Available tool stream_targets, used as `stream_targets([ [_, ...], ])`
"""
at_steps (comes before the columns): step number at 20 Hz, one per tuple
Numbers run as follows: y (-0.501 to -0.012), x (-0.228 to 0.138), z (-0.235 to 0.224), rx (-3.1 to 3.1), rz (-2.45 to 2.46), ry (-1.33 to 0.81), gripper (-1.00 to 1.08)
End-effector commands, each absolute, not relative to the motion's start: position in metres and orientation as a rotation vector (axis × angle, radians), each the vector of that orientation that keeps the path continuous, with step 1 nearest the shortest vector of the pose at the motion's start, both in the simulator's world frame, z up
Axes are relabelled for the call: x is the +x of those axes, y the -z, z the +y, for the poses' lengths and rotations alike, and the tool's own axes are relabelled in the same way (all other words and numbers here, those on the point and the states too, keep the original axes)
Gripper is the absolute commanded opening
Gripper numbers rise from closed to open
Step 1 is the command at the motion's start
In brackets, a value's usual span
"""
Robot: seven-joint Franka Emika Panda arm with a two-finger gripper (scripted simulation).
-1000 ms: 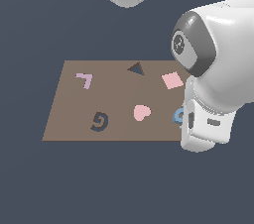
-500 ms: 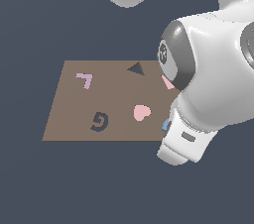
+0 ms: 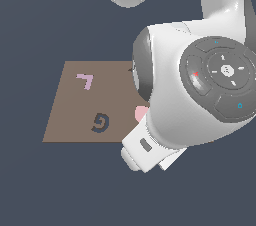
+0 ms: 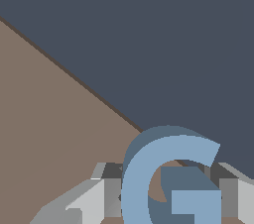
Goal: Insert a designated object into the corresponding slot on a board.
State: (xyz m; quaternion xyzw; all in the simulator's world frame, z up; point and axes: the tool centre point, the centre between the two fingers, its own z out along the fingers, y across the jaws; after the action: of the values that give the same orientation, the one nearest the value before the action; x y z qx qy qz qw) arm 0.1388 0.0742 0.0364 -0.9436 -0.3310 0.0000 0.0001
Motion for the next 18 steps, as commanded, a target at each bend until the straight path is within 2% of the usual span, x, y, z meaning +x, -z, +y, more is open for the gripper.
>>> stream_targets([
  [1, -0.037, 0.142, 0.059, -3.007, -0.911, 0.001, -1.0],
  [10, -0.038, 0.14, 0.005, -3.109, -0.453, 0.001, -1.0],
  [18, -0.04, 0.124, -0.043, -3.142, -0.022, 0.0, -1.0],
])
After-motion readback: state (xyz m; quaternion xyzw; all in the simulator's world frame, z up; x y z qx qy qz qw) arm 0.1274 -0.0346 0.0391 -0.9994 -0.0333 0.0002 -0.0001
